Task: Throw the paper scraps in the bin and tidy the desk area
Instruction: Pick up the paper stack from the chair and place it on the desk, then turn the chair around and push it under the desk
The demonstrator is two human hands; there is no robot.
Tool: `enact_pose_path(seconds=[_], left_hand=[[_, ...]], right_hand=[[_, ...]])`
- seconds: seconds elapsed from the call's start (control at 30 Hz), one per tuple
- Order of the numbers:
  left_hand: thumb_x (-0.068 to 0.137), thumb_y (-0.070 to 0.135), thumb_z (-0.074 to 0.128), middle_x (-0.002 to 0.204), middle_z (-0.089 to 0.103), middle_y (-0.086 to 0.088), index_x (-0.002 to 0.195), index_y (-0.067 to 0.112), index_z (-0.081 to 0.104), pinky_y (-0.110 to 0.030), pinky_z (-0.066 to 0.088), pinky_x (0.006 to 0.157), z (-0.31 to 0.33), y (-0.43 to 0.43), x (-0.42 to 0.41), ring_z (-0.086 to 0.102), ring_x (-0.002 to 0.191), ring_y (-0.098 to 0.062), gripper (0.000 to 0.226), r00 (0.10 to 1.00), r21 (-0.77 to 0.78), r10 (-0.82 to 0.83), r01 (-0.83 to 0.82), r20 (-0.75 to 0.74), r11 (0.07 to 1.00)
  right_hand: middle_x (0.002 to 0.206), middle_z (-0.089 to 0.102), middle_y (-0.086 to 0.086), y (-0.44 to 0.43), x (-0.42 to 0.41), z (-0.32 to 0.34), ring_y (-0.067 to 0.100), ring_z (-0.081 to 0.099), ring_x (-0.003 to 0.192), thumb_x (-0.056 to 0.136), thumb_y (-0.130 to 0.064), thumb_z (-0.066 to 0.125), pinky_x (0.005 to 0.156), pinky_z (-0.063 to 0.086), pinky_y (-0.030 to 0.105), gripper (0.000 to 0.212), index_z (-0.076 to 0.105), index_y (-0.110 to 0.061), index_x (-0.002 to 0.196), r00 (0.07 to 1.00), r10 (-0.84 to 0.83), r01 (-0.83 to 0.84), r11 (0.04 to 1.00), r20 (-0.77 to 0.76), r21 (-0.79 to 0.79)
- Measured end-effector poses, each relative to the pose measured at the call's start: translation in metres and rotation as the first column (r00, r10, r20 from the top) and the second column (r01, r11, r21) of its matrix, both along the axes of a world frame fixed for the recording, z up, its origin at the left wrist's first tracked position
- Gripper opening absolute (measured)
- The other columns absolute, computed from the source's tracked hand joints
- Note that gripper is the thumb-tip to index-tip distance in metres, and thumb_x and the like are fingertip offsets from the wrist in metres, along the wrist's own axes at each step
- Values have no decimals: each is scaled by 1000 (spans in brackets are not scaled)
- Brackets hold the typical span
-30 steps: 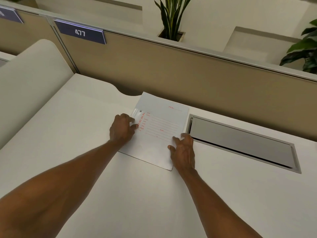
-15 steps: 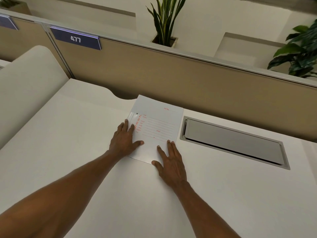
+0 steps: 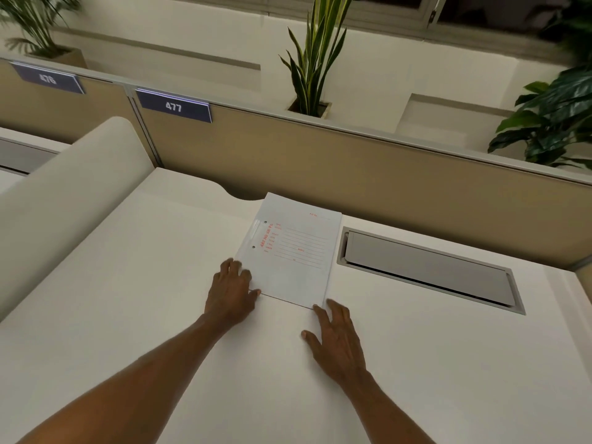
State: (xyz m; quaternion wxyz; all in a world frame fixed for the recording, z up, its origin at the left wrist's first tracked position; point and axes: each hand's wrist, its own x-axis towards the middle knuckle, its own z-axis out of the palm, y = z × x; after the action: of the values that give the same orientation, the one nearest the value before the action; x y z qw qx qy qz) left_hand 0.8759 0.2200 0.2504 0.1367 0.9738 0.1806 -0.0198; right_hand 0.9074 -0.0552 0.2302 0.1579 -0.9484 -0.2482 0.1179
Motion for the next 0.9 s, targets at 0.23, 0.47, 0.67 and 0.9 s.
enact_pose_path(seconds=[0.23,0.47,0.67,0.9], left_hand=[[96,41,68,140,54,0,113,19,67,-35,42,108,8,-58,-107,38,146,-22,28,999,-82,21,-17,44,997],[99,39,64,121,56,15,109,23,65,-30,53,75,22,-120,-227,52,121,-9,19,993,-152,88,-76,73,985],[102,42,59,117,57,16,111,26,65,-29,54,80,25,-171,-307,56,113,-7,19,993,-127,104,-95,63,987],[104,46,50,106,65,12,105,27,68,-26,50,82,25,-237,-395,59,101,-8,26,995,-100,82,-76,64,992]], right_hand=[[155,37,3,-64,-96,12,22,31,148,94,-44,53,113,43,33,49,55,-24,138,999,18,-17,1000,29,-13],[152,37,-5,-135,-179,27,16,31,147,92,-44,54,109,43,28,45,54,-31,135,998,57,-57,998,29,-12],[152,34,-7,-192,-238,30,13,31,145,91,-47,54,105,46,26,47,52,-34,135,995,88,-87,995,35,-44],[154,37,-1,-240,-306,27,17,33,144,93,-47,59,102,51,30,51,54,-28,140,990,131,-128,989,45,-71]])
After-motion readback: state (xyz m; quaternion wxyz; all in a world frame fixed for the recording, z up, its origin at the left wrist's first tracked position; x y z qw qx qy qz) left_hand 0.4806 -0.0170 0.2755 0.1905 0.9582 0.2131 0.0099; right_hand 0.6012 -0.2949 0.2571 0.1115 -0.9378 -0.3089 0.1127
